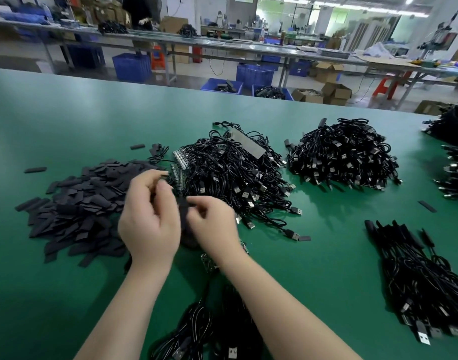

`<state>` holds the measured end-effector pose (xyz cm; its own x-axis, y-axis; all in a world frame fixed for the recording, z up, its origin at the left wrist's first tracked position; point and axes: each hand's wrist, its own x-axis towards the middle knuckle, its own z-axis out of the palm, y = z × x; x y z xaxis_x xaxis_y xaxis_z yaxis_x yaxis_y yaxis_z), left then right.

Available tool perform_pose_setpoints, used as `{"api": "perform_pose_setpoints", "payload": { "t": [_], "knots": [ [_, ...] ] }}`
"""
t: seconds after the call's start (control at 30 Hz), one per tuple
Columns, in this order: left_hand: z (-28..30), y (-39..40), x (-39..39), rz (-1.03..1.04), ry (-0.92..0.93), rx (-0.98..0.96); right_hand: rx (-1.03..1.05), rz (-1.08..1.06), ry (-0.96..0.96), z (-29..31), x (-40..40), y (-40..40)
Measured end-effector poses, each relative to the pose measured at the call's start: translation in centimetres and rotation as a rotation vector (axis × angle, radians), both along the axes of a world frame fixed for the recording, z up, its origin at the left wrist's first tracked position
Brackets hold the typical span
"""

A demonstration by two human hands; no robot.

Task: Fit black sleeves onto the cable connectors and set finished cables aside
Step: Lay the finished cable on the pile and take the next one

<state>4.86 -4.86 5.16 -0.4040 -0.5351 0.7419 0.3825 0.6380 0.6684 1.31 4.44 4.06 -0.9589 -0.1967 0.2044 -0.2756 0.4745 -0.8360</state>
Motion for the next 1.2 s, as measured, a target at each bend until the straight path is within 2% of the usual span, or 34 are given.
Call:
{"api": "perform_pose_setpoints", "payload": {
  "t": [0.1, 0.17, 0.3, 0.4, 0.47, 0.6, 0.83, 1.2],
  "knots": [
    [-0.5, 1.9, 0.2, -0.035, -0.149, -0.224, -0.292, -0.071, -0.174, -0.2, -0.2, 4.4],
    [-1.3, 3.2, 0.3, -0.131, -0.321, -0.289, -0.355, -0.11, -0.197, -1.0, 0.3, 7.5],
    [-3.7, 4.5, 0.2, -0.304, -0.591, -0.284, -0.369, -0.12, -0.203, -3.0, 1.5, 12.2],
    [-4.6, 4.3, -0.1, -0.443, -0.706, -0.249, -0.598, -0.085, -0.315, -4.0, 1.4, 13.8],
    [-4.9, 4.2, -0.1, -0.525, -0.759, -0.232, -0.677, -0.061, -0.359, -4.3, 1.2, 14.1],
    [-4.8, 4.6, 0.3, -0.578, -0.751, -0.277, -0.743, -0.022, -0.402, -4.2, 1.0, 14.3],
    [-4.7, 4.7, 0.4, -0.608, -0.708, -0.24, -0.686, 0.003, -0.388, -3.9, 1.2, 14.2],
    [-5.1, 4.9, 0.5, -0.608, -0.706, -0.328, -0.688, 0.014, -0.361, -4.1, 1.2, 14.1]
  ]
}}
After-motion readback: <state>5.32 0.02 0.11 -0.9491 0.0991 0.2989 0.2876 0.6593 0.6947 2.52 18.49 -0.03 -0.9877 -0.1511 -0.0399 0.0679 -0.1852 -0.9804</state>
